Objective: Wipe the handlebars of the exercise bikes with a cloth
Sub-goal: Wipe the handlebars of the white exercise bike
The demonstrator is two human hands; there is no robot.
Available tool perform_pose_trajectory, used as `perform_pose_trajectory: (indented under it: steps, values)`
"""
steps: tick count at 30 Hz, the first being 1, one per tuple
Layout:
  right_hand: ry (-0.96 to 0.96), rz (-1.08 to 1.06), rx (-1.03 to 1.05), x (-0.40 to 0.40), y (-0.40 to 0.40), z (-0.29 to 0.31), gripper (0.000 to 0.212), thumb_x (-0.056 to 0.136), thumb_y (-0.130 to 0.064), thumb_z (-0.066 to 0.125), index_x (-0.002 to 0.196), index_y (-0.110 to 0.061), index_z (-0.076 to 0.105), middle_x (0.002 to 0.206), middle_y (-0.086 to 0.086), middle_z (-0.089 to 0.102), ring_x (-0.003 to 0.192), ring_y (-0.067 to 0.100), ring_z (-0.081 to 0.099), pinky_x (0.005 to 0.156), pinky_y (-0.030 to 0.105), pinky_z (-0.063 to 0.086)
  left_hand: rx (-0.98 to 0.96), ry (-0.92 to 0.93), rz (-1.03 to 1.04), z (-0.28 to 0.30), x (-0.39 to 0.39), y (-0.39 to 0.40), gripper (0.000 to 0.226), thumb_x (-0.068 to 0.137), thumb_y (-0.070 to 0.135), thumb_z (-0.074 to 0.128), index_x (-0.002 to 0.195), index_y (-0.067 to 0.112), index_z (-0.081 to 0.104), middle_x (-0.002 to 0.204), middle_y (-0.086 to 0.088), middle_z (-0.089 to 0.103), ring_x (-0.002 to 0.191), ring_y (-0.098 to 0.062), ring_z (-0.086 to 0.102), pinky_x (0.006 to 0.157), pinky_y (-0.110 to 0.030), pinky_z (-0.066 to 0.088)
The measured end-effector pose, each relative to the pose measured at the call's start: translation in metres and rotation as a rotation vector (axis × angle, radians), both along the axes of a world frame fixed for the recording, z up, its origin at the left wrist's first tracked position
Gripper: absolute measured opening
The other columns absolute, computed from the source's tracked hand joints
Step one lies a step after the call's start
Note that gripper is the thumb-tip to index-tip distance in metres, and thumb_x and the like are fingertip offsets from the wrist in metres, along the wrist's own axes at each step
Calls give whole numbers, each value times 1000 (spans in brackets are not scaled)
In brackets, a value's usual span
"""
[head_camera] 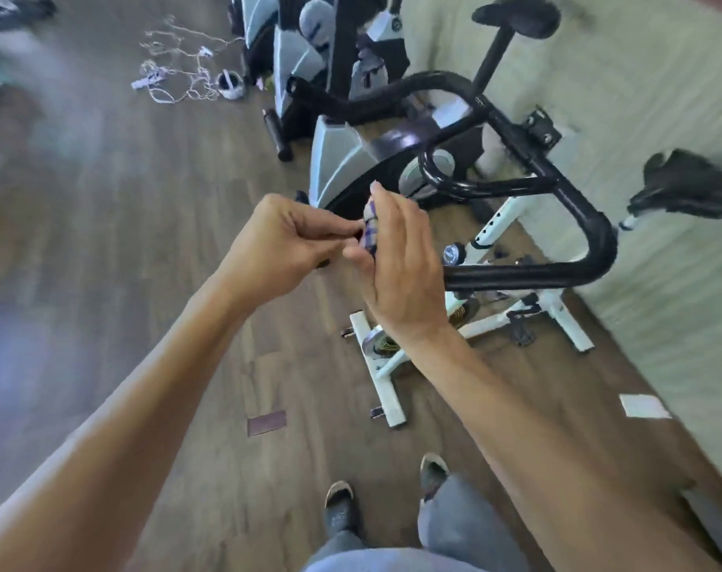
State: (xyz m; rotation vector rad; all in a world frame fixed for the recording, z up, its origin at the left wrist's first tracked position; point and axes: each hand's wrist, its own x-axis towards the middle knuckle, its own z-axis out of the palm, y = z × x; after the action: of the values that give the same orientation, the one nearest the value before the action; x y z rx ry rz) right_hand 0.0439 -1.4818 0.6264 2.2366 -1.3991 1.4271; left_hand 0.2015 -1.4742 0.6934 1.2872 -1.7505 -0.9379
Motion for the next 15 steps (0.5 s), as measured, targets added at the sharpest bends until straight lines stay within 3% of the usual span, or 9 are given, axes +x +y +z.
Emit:
perform_pose_trajectory:
  steps: [1, 3, 7, 11, 15]
  values:
    - [8, -3, 7, -11, 2, -9, 79, 104, -55, 22, 136, 10, 54, 124, 22, 62, 107, 35, 60, 94, 44, 53, -6, -2, -3, -2, 2, -1, 24, 86, 8, 78, 103, 25, 77, 83, 25, 75, 86, 0, 68, 80, -20, 56]
    - [11, -20, 49, -36, 7, -23, 75, 107, -51, 21, 134, 10, 54, 122, 21, 61, 107, 35, 59, 94, 47, 52, 0, 18, 10, -4, 4, 0, 27, 85, 8, 79, 103, 28, 76, 84, 28, 73, 91, 6, 69, 84, -13, 53]
    - [-59, -71, 79, -22, 10, -14, 63, 110, -42, 24, 128, 7, 58, 114, 17, 62, 102, 34, 58, 91, 48, 50, 29, 67, 8, -4, 3, 3, 27, 84, 7, 79, 109, 18, 76, 89, 30, 71, 89, 12, 69, 80, -5, 47]
    - [-79, -41, 39, 15, 6, 8, 59, 109, -38, 27, 128, 7, 59, 114, 19, 63, 100, 34, 59, 90, 40, 47, 4, 59, -41, -3, 7, 3, 24, 87, 6, 76, 111, 8, 77, 95, 23, 74, 91, 7, 70, 81, -8, 49]
    - [-13, -78, 179, -40, 12, -19, 61, 110, -40, 19, 127, 3, 60, 115, 14, 62, 101, 31, 58, 91, 42, 49, 25, 70, -15, -6, 7, 2, 28, 85, 5, 78, 113, 10, 76, 103, 8, 77, 90, 12, 67, 84, -6, 47]
